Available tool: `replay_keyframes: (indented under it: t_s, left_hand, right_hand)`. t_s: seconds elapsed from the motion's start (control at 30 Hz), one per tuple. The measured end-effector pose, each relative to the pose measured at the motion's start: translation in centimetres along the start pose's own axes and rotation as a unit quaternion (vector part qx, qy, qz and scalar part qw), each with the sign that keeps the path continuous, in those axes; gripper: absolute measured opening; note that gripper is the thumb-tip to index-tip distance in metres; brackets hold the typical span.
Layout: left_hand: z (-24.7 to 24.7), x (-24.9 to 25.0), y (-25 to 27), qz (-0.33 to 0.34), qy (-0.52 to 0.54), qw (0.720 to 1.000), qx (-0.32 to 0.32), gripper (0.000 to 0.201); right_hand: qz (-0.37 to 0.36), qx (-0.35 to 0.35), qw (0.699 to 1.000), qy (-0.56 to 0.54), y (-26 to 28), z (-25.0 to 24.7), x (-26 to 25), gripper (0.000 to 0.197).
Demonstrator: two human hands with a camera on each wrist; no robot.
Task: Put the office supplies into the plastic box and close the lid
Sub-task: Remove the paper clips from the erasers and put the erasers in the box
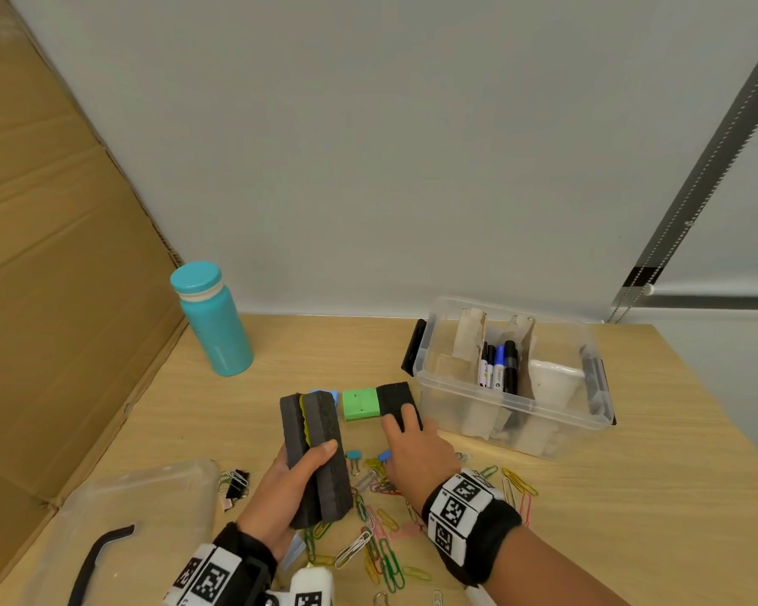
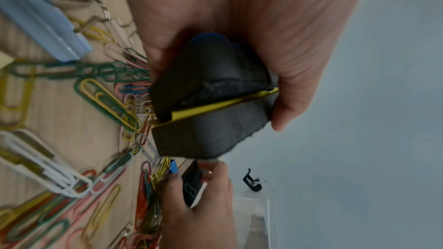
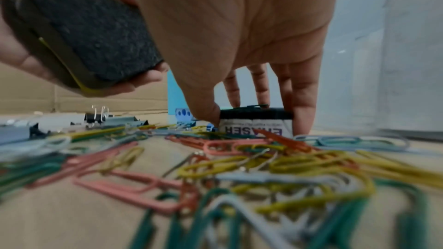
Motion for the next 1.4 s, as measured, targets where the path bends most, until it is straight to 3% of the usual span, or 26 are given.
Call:
replay_keyframes:
  t_s: [0.07, 0.23, 0.33, 0.5, 0.67, 0.8, 0.93, 1.07, 1.2, 1.4]
  left_hand:
    - [-0.2, -0.2, -0.1, -0.003, -0.002, 1.0, -0.008, 0.068]
    - [-0.4, -0.7, -0.4, -0.009, 0.0, 1.0, -0.005, 0.041]
    - [0.1, -0.4, 0.0, -0.003, -0.014, 1.0, -0.006, 0.041]
    - [0.2, 0.1, 0.3, 0.003, -0.023, 1.0, -0.016, 0.063]
    - [0.7, 0.4, 0.2, 0.0, -0.016, 1.0, -0.002, 0.032]
    - [1.6, 0.4, 0.6, -0.015, -0.008, 1.0, -0.004, 0.04]
    - [3.1, 0.7, 0.7, -0.018, 0.021, 0.999, -0.018, 0.052]
    - [4.1, 1.3, 0.9, 0.002, 0.033, 0.999, -0.038, 0.07]
    - [5.2, 1.7, 1.3, 0.029, 0.042, 0.997, -0.055, 0.052]
    - [6.6, 1.5, 2.1, 0.035, 0.058, 0.994, -0.088, 0.022]
  right_hand:
    - [0.014, 0.019, 0.999, -0.032, 1.0, -0.7, 0.6, 0.055]
    - [0.052, 0.022, 0.992, -0.11, 3.3, -2.0, 2.9, 0.078]
    - [0.051, 0.024, 0.988, -0.146, 4.5, -3.1, 4.2, 0.082]
    - [0.018, 0.022, 0.97, -0.24, 6.8, -5.2, 6.1, 0.073]
    - [0.036, 0.009, 0.923, -0.384, 8.2, -5.9, 7.9, 0.061]
    - [0.02, 0.012, 0.875, -0.483, 8.4, -6.0, 7.3, 0.052]
    - [-0.006, 0.019, 0.864, -0.504, 8.3, -5.7, 5.7, 0.053]
    - [-0.019, -0.022, 0.868, -0.495, 8.1, -5.2, 4.0, 0.053]
    - [-0.036, -0.091, 0.877, -0.471, 8.4, -5.3, 2.6, 0.058]
    - [-0.059, -0.115, 0.878, -0.461, 9.0, -6.6, 2.0, 0.056]
Point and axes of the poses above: each hand's wrist, its own y-axis away from the middle knuckle, its own z-axis out of the palm, x = y × z, the point moved 4 cm from there along -y, towards the middle knuckle, and after that the axes turned 14 degrees about -y, right-handed, at the moved point
